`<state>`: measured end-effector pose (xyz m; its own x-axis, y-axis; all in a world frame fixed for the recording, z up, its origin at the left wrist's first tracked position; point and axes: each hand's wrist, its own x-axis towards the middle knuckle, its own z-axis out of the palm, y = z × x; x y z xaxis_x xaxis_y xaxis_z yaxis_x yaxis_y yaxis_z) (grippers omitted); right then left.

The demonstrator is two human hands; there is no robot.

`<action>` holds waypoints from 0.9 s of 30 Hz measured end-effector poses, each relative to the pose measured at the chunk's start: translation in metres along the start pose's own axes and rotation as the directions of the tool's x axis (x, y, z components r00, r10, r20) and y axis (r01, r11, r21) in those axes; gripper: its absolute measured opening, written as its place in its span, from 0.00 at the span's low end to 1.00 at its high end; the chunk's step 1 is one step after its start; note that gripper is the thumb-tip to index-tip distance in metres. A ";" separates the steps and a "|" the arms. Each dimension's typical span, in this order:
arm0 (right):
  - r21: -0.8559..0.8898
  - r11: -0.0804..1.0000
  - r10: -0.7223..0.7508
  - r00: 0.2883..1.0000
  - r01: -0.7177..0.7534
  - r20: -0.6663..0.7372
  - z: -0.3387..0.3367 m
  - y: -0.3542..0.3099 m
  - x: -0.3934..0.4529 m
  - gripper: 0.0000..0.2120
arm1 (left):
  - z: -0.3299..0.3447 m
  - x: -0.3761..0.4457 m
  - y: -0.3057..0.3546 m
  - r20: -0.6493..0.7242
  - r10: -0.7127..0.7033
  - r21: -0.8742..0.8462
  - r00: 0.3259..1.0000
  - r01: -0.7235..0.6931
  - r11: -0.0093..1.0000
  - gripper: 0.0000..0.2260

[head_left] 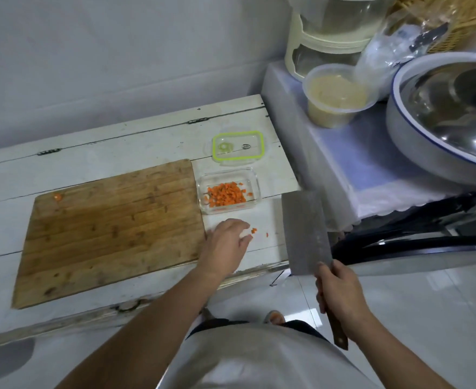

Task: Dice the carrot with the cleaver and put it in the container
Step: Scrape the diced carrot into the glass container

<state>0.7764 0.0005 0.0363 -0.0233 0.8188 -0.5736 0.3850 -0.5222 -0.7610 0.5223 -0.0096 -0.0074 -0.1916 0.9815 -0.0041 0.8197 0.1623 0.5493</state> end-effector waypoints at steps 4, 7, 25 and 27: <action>0.003 0.998 0.062 0.998 -0.062 -0.025 0.002 0.025 -0.012 0.11 | 0.013 0.004 0.012 0.175 -0.057 0.158 0.983 0.029 0.987 0.29; 0.021 0.998 0.064 0.998 -0.064 -0.028 0.004 0.028 -0.014 0.12 | 0.023 0.008 0.026 0.230 -0.090 0.201 0.969 0.043 0.979 0.30; -0.140 0.990 0.034 0.999 -0.033 0.006 0.022 0.044 -0.010 0.11 | 0.021 0.010 0.006 -0.111 -0.226 -0.097 0.968 0.216 0.972 0.14; -0.160 0.987 0.023 1.000 -0.019 0.021 0.031 0.043 -0.012 0.13 | 0.020 0.015 -0.002 -0.020 -0.460 -0.169 0.887 0.451 0.876 0.17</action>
<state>0.7649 -0.0387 0.0012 -0.0335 0.8015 -0.5971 0.5277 -0.4931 -0.6916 0.5287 0.0067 -0.0249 -0.5585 0.7942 -0.2395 0.5409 0.5676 0.6207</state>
